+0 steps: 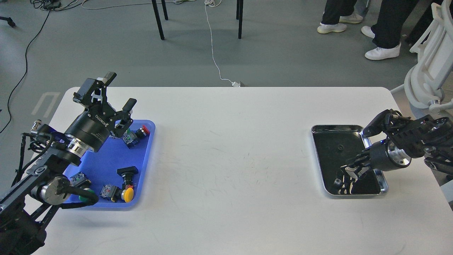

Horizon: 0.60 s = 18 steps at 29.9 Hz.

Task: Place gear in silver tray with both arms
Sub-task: 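Open the right gripper and withdraw it from the silver tray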

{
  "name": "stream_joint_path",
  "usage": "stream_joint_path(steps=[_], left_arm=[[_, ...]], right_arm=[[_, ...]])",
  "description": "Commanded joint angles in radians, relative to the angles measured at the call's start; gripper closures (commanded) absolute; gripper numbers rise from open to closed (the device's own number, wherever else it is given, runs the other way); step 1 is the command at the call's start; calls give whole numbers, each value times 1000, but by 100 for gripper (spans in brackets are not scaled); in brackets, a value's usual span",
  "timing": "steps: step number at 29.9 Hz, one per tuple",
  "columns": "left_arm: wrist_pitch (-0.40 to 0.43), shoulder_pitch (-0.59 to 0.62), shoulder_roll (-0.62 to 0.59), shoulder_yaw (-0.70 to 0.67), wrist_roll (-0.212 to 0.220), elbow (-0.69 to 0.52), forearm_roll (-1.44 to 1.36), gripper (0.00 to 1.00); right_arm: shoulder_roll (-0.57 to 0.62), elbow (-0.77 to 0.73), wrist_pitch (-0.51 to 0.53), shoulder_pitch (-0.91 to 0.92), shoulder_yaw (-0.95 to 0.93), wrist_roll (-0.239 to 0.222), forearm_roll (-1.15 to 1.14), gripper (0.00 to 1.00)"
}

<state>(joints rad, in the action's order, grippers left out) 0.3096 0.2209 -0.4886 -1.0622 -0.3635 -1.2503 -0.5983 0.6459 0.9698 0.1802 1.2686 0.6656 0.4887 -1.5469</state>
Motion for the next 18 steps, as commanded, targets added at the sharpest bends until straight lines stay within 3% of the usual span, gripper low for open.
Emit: stream_joint_path(steps=[1,3,7,12,18], left_arm=[[0,0,-2,-1,0,-1,0,2],[0,0,-2,-1,0,-1,0,2],[2,0,-1,2,-3,-1,0,2],[0,-3,8,4,-11,-1,0,2],[-41,-3,76,-9,-20,8,-3,2]], right_arm=[[6,6,1,0,-17,0,10,18],[15,10,1,3,-70,0,13,7],[67,53,2,0,-243,0,111,4],[80,130,1,-60,-435,0,552,3],[63,122,-2,-208,-642,0,1066,3]])
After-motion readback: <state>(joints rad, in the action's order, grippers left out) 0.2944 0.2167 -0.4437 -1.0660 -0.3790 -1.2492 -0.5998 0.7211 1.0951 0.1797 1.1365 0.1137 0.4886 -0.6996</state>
